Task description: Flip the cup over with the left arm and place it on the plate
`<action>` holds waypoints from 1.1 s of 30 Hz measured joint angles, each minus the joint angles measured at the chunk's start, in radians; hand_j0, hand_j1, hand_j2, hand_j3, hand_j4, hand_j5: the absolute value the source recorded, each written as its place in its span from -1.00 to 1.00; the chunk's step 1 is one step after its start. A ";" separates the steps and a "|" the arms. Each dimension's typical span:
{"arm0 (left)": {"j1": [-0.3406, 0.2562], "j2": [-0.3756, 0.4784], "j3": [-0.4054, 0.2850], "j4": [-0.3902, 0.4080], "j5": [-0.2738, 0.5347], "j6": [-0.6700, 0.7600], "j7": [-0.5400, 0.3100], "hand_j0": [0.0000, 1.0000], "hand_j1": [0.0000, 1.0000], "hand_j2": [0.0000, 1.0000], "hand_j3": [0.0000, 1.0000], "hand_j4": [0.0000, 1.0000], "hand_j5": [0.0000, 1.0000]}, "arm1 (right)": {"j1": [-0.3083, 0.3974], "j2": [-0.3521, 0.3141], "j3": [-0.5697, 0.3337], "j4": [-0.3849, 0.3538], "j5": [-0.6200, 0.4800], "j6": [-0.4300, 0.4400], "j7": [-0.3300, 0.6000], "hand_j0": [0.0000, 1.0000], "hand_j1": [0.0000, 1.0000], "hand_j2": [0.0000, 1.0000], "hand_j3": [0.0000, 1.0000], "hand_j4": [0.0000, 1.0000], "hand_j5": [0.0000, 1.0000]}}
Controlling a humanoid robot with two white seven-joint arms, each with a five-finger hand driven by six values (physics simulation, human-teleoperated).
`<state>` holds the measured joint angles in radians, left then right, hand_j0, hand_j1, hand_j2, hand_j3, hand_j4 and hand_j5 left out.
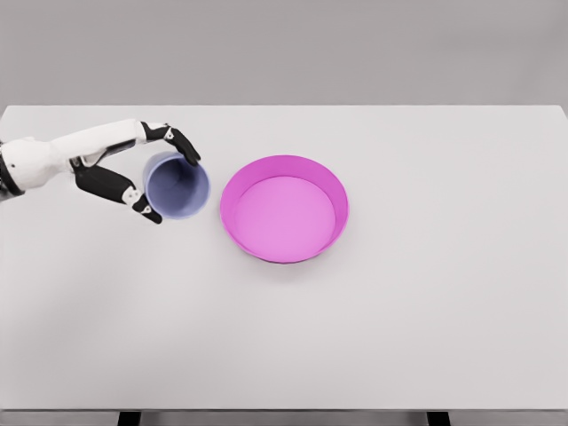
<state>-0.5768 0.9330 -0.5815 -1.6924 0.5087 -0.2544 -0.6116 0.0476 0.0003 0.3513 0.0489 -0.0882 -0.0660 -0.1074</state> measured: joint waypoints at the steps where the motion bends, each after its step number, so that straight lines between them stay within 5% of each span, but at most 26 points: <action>1: -0.003 -0.013 0.000 -0.005 0.024 0.026 0.000 -0.03 -0.03 -0.03 -0.03 -0.03 -0.03 | 0.000 0.000 0.000 0.000 0.000 0.000 0.000 1.00 1.00 1.00 1.00 1.00 1.00; 7: -0.011 -0.071 0.001 -0.028 0.221 0.119 0.000 -0.03 -0.03 -0.03 -0.03 -0.03 -0.03 | 0.000 0.000 0.000 0.000 0.000 0.000 0.000 1.00 1.00 1.00 1.00 1.00 1.00; 13: -0.018 -0.152 -0.001 -0.030 0.327 0.188 0.000 -0.03 -0.03 -0.03 -0.03 -0.03 -0.03 | 0.000 0.000 0.000 0.000 0.000 0.000 0.000 1.00 1.00 1.00 1.00 1.00 1.00; 22: -0.011 -0.360 -0.010 0.038 0.348 0.330 0.000 -0.03 -0.03 -0.03 -0.03 -0.03 -0.03 | 0.000 0.000 0.000 0.000 0.000 0.000 0.000 1.00 1.00 1.00 1.00 1.00 1.00; 33: -0.014 -0.442 -0.015 0.188 0.383 0.400 0.001 -0.01 -0.01 -0.01 -0.01 -0.01 -0.01 | 0.000 0.000 0.000 0.000 0.000 0.000 0.000 1.00 1.00 1.00 1.00 1.00 1.00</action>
<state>-0.5906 0.4909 -0.5970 -1.5044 0.8921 0.1456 -0.6111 0.0476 0.0002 0.3513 0.0489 -0.0883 -0.0659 -0.1075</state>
